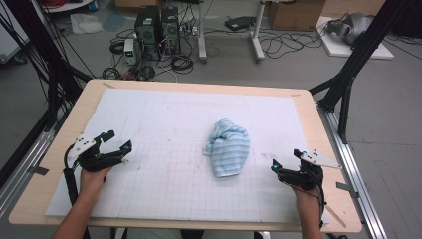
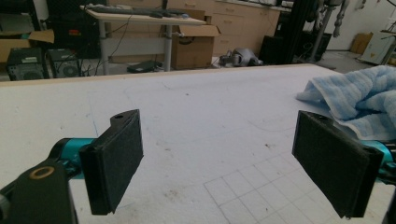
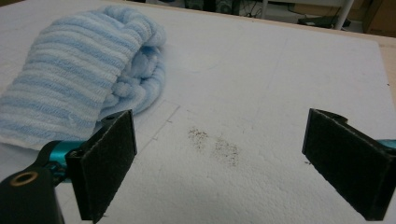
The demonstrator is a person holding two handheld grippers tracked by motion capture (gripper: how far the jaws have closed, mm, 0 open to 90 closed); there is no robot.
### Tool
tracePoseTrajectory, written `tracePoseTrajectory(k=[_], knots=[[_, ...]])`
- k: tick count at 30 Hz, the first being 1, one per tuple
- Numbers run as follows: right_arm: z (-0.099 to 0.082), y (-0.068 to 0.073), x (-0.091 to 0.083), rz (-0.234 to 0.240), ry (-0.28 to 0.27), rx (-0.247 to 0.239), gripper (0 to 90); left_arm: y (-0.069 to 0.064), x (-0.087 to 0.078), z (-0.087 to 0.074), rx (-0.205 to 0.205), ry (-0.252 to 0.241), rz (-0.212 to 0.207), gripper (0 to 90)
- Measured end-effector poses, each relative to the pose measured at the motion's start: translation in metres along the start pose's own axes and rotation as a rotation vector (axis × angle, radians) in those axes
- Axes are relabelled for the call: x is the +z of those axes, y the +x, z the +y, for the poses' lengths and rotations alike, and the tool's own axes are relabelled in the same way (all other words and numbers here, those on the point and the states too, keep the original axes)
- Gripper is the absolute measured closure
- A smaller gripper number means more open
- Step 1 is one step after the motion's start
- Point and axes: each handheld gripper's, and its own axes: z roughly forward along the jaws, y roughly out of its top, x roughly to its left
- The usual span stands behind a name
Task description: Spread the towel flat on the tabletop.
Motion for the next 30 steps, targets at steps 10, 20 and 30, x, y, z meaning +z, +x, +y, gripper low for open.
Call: tracePoseTrajectory(k=[10,20,30], knots=[[-0.003,-0.003,-0.004,-0.007,-0.011,0.011,8.9,-0.004,0.005,-0.001,-0.003,0.007,-0.011,16.7],[-0.005,-0.006,-0.005,0.004,-0.012,0.028,8.9,-0.01,0.012,0.0,0.003,0.021,-0.036,16.6],[-0.001,0.002,-0.006,0.01,-0.018,0.014,8.9,-0.019,0.016,0.004,-0.015,0.051,-0.111,16.5]])
